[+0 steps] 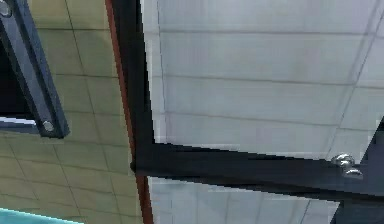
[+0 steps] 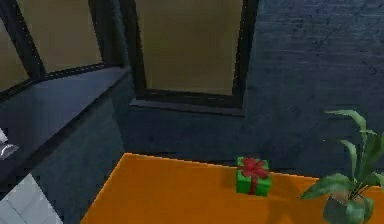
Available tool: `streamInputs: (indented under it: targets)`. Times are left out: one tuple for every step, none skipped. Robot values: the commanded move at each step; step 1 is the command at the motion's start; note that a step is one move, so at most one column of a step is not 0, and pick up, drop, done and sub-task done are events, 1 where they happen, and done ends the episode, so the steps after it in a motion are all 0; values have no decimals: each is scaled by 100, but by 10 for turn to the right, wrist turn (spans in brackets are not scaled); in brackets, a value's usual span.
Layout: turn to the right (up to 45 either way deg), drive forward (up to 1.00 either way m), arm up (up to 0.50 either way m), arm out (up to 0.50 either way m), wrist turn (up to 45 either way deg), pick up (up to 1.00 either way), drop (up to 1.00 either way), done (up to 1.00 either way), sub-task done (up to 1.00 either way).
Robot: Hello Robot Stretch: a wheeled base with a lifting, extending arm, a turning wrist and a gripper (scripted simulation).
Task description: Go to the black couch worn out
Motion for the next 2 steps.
streamInputs:
  targets:
    - [-450, 0, 0, 0, 0, 0, 0, 0, 0]
    - [0, 25, 0, 0, 0, 0, 0, 0, 0]
